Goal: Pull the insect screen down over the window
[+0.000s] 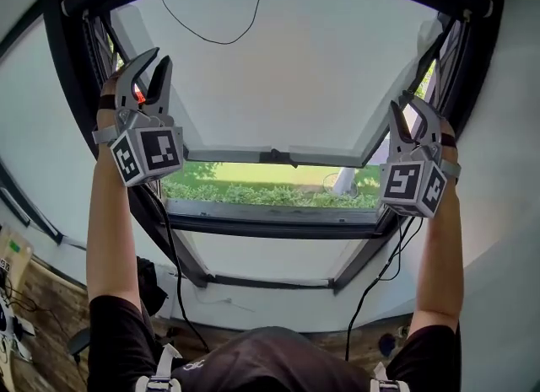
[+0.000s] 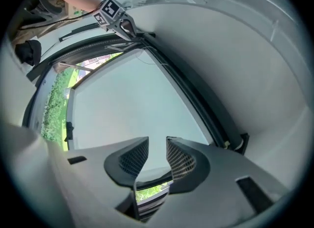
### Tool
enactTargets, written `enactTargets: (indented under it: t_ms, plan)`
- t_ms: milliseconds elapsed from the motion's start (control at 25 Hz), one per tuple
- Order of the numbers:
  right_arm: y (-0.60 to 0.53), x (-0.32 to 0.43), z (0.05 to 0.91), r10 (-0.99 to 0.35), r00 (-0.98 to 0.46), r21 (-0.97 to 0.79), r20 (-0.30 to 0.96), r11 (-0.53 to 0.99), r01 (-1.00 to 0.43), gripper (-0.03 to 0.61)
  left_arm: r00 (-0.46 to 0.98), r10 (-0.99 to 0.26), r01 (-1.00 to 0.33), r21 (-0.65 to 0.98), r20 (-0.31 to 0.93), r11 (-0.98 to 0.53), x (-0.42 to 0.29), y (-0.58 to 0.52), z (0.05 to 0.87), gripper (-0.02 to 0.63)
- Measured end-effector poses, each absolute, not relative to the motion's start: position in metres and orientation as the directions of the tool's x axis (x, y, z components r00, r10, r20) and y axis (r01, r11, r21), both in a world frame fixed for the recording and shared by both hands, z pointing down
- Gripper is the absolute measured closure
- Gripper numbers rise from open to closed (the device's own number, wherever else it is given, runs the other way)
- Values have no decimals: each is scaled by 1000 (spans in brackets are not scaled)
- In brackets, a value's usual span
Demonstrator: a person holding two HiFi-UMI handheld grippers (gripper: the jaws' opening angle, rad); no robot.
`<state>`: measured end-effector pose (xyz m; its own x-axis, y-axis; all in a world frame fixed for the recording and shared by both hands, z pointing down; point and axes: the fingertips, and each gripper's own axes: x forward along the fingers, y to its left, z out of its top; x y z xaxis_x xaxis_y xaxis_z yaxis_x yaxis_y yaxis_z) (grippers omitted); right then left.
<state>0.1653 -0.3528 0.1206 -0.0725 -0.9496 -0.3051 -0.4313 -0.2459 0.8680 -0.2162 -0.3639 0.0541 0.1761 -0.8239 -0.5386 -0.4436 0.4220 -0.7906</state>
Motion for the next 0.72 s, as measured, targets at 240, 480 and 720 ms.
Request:
enactTargets:
  t_ms: [240,480,720]
  plan:
    - [-341,166,54,-867,-42,804,-497,-442,-397,459,138,-776,-379,-757,-616,533,-225,-365,3,491]
    - [-335,161,-3,-800,-46,762,-599,-550,-342,463,113,-762,-291,-755,-638,588,-234,-382,-30,491]
    - [-352,163,-36,-807,-39,781,-589,-555,-287,463,54,-818,-211,-807,-573,551,-251,-408,-47,488]
